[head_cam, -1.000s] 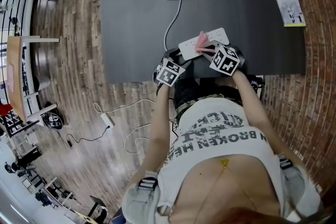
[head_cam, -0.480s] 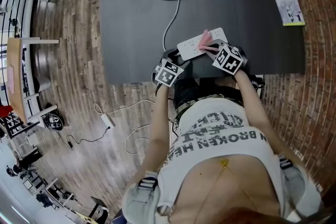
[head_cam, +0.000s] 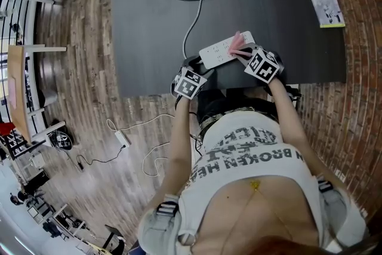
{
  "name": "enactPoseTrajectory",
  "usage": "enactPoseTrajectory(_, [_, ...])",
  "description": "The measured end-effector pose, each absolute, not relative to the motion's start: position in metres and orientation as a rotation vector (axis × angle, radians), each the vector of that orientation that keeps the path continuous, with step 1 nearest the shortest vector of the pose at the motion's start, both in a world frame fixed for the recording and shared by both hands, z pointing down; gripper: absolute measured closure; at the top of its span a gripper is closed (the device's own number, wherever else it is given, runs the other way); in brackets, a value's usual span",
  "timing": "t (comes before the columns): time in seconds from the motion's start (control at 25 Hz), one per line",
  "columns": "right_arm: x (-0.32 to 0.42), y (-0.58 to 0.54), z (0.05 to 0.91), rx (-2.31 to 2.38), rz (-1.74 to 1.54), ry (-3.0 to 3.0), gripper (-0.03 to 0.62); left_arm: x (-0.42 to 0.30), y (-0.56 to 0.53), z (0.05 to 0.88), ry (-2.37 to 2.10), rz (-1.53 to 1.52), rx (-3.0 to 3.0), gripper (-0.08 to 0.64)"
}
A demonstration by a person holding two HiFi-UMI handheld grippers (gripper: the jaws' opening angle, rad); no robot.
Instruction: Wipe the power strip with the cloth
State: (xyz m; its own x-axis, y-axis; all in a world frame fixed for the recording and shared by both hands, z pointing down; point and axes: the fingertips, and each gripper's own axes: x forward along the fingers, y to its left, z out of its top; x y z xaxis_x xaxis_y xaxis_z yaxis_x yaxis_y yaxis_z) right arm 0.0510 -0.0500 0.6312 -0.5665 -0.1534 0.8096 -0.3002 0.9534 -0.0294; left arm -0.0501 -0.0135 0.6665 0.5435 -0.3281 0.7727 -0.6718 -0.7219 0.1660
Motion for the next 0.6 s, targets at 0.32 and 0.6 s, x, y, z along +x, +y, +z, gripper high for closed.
enactPoseTrajectory(0.32, [0.066,-0.055,0.633,0.365,0.237,-2.18,0.577,-0.052,-0.013,0.666,-0.815,1.053,2.329,0.276])
enactPoseTrajectory(0.6, [0.073,-0.057,0.633,0.384,0.239,-2.181,0.575,-0.052,-0.012,0.67,-0.816,1.052,2.335,0.276])
